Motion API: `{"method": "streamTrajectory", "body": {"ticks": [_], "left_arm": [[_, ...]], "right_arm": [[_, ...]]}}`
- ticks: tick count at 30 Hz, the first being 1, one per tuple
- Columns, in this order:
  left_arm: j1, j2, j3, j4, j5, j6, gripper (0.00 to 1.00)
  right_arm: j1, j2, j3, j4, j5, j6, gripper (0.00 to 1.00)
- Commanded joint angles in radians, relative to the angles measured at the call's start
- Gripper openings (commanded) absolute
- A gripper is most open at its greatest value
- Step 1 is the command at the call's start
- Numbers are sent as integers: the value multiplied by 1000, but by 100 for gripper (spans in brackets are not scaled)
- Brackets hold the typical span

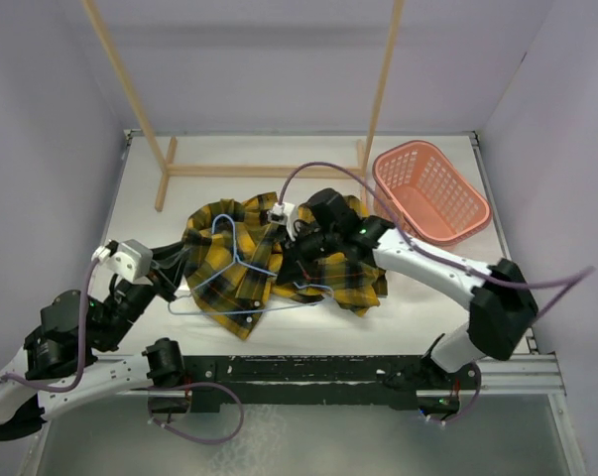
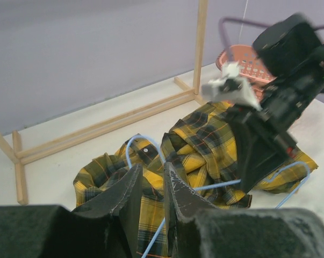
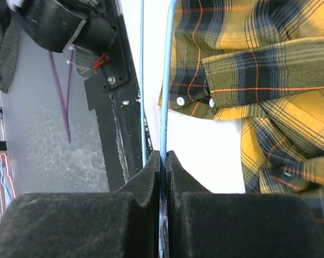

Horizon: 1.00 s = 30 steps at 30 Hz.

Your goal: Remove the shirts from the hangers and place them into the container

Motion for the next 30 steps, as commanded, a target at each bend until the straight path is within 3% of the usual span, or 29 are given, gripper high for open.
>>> {"method": "streamTrajectory", "body": {"ticks": [1,7,11,17,24,30], "left_arm": [[25,-20,-5,37,5,-20,25],[86,-43,-25,66,55,-26,24],[130,-11,-29,70,101,-35,24],[145,47,-25,64,146,-46,24],[145,64,-29,55,151,-46,25],[146,76,-34,52,151,-49,25]], "right_arm": [[2,-149,91,-212,108,2,0],[-8,-270,255,-369,520,38,0],[-39,-249,428,-454,777,57,0],[-80,-145,693,-446,1065,9,0],[-132,48,1000,-405,1157,-95,0],[-134,66,1003,-252,1242,-181,0]]}}
